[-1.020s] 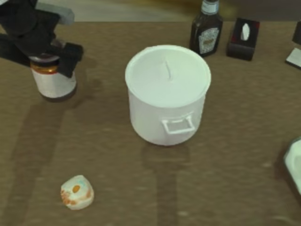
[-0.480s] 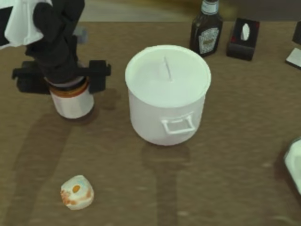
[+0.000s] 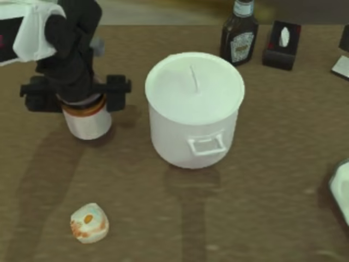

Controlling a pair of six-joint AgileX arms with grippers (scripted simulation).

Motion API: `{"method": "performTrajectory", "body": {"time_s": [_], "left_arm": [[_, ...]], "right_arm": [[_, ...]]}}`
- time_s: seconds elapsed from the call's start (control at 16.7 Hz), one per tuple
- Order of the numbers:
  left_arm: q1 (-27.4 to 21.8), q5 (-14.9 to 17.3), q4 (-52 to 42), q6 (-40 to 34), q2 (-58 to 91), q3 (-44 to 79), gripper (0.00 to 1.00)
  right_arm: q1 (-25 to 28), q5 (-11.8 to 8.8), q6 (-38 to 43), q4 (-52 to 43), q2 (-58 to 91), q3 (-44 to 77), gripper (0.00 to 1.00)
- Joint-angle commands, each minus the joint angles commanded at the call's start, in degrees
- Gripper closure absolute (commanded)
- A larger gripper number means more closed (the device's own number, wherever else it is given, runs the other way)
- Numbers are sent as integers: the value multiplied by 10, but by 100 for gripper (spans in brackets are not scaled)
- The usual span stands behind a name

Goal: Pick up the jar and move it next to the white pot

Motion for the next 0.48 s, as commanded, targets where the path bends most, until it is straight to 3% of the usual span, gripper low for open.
{"method": "performTrajectory", "body": {"time_s": [0.42, 0.48], "left_arm": [[3, 0, 55, 1, 31, -25, 100], [3, 0, 55, 1, 31, -25, 92]], "right_arm": [[0, 0, 0, 0, 0, 0, 0], [0, 0, 0, 0, 0, 0, 0]]}}
